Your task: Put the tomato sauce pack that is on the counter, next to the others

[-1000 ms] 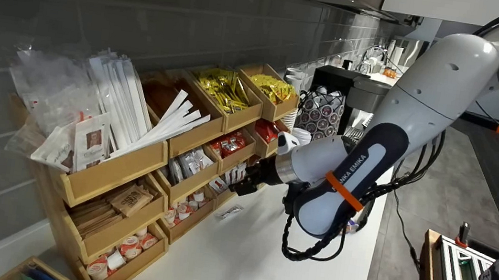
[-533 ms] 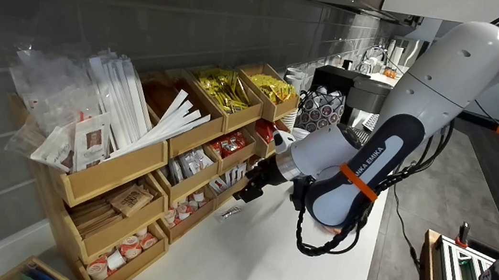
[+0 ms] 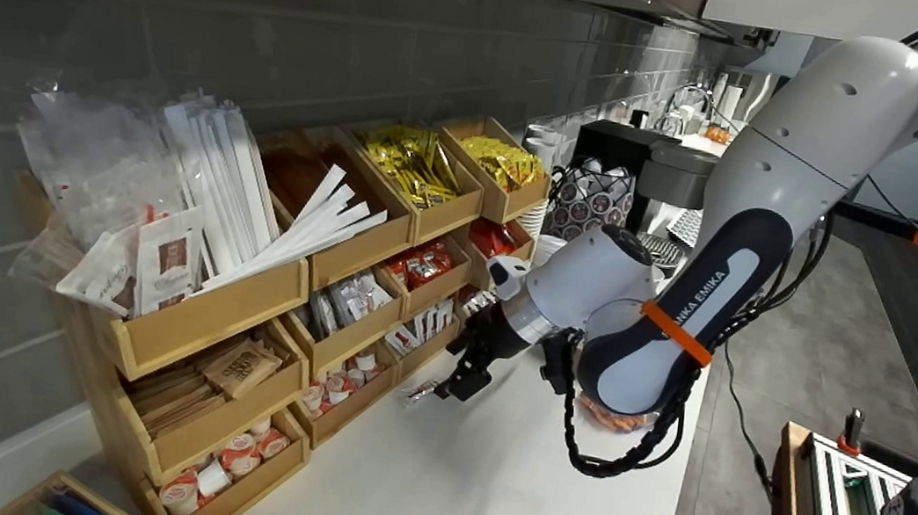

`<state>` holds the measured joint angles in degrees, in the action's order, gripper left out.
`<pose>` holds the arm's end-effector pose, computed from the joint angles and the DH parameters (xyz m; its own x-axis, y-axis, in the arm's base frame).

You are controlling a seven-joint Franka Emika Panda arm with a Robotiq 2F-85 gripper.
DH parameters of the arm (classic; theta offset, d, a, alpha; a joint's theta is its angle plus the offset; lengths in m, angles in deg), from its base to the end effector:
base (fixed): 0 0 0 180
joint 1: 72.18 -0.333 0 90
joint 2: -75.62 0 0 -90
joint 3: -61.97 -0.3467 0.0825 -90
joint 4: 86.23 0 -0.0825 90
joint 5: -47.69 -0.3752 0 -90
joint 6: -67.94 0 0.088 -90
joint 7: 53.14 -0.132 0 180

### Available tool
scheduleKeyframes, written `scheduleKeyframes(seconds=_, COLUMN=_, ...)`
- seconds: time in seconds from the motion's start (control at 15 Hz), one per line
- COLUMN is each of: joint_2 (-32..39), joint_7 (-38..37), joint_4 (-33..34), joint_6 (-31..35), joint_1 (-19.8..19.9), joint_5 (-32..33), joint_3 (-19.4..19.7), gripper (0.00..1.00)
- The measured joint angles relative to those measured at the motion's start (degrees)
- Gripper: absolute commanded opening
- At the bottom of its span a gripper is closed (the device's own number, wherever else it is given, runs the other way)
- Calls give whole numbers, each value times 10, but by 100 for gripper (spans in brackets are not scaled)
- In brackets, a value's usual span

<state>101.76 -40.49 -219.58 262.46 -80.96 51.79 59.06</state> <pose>0.5695 0.1258 0.2282 0.7123 0.4225 0.5604 0.4291 -0.8940 0.1286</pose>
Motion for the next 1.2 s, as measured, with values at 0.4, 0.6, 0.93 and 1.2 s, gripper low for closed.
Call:
scheduleKeyframes(seconds=0.4, joint_2=10, joint_7=0, joint_4=20, joint_6=-39, joint_1=61, joint_5=53, joint_3=-50, gripper=99)
scheduleKeyframes(seconds=0.6, joint_2=23, joint_7=1, joint_4=34, joint_6=-50, joint_1=71, joint_5=62, joint_3=-56, gripper=77)
scheduleKeyframes(seconds=0.93, joint_2=46, joint_7=5, joint_4=56, joint_6=-59, joint_1=75, joint_5=69, joint_3=-60, gripper=40)
scheduleKeyframes(seconds=1.2, joint_2=66, joint_7=11, joint_4=75, joint_6=-59, joint_1=77, joint_5=74, joint_3=-61, gripper=79)
